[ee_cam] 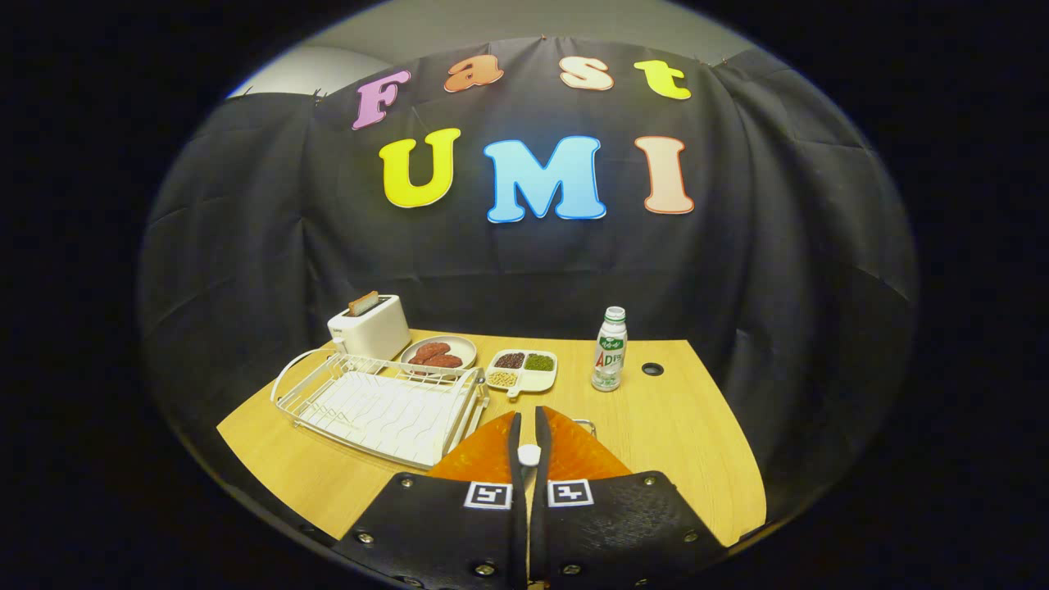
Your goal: Take the plate from the dish rack, then take the spoon from the basket and place it into the plate.
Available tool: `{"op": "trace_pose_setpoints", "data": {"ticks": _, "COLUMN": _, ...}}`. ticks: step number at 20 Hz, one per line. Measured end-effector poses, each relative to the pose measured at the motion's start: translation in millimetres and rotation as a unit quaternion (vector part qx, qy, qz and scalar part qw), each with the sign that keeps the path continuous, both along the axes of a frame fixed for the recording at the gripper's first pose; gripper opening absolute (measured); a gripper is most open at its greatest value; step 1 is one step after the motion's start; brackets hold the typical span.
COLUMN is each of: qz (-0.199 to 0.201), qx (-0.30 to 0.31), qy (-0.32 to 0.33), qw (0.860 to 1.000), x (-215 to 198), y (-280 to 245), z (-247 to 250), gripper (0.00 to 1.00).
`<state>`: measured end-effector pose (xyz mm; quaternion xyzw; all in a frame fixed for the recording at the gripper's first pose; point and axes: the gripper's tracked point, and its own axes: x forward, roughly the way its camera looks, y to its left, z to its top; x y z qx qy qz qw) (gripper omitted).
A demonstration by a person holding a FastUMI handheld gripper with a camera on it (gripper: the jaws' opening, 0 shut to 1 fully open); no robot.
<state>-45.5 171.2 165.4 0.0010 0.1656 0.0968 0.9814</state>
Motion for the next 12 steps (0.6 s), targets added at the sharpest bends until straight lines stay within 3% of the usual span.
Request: {"op": "trace_pose_setpoints", "data": {"ticks": 12, "qz": 0.061, "qx": -0.013, "qy": 0.045, "qw": 0.997, "x": -11, "y": 60, "z": -43, "gripper": 0.02}}
